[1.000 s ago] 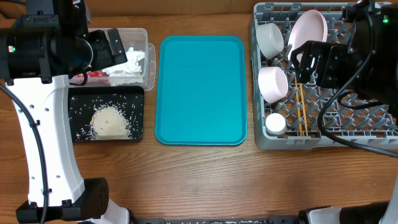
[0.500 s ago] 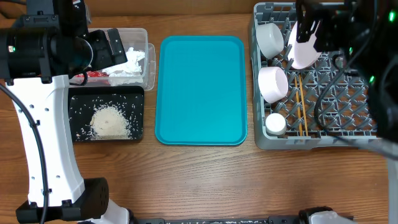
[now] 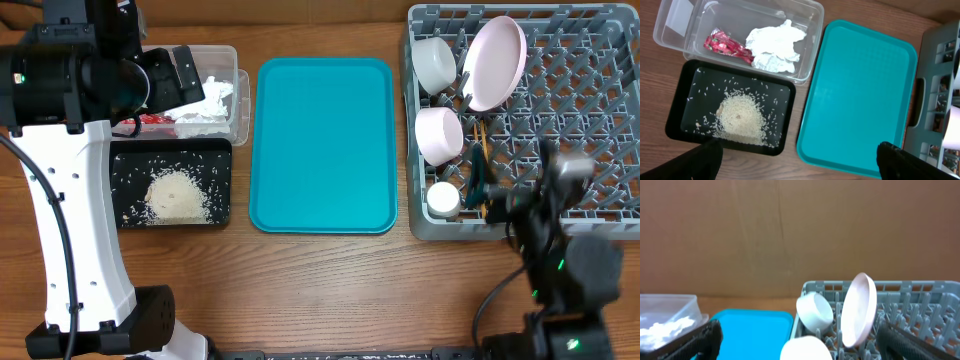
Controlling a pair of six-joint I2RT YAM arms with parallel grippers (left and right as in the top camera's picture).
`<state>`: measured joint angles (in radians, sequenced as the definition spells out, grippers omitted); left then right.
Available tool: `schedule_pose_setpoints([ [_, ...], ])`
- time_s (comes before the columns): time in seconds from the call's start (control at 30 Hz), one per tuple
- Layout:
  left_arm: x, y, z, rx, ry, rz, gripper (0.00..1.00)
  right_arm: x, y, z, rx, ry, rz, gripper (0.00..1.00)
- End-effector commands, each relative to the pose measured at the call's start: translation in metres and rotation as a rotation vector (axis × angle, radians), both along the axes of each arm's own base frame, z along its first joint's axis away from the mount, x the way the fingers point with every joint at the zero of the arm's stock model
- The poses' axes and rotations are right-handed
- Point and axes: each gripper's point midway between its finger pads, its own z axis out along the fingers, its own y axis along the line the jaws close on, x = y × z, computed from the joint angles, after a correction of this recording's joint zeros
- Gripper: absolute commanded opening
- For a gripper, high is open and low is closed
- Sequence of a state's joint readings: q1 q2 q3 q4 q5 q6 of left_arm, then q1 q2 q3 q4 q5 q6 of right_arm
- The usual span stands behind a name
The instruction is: Sort waste into correct bins and load items into the dishwasher
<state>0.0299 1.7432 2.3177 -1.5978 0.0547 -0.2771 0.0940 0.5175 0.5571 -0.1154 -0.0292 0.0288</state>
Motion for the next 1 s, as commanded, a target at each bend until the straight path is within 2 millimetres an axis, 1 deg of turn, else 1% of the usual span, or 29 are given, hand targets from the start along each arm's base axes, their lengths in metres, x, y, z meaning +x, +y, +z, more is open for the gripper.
schedule_pose_setpoints([
  [0.0,0.001,0.002,0.0,0.016,-0.001,-0.01,1.0,-0.015,-0.004,-0.05,0.001,-0.04,-0.01,1.0],
  [0.13,0.001,0.002,0.0,0.016,-0.001,-0.01,1.0,-0.023,-0.003,-0.095,0.007,-0.066,0.0,1.0],
  [0.2,0.001,0.002,0.0,0.015,-0.001,-0.011,1.0,-0.026,-0.002,-0.109,0.007,-0.07,0.005,1.0],
  [0.27,0.001,0.002,0.0,0.015,-0.001,-0.011,1.0,-0.027,-0.002,-0.118,0.007,-0.075,0.004,1.0],
  [0.5,0.001,0.002,0.0,0.016,-0.001,-0.01,1.0,-0.031,-0.003,-0.142,-0.001,0.017,0.0,1.0],
  [0.53,0.001,0.002,0.0,0.015,-0.001,-0.011,1.0,-0.031,-0.003,-0.143,-0.001,0.02,0.001,1.0],
  [0.63,0.001,0.002,0.0,0.015,-0.001,-0.011,1.0,-0.032,-0.002,-0.137,0.001,-0.006,0.008,1.0],
  [0.97,0.001,0.002,0.0,0.016,-0.001,-0.011,1.0,-0.032,-0.002,-0.138,0.001,0.0,0.008,1.0],
])
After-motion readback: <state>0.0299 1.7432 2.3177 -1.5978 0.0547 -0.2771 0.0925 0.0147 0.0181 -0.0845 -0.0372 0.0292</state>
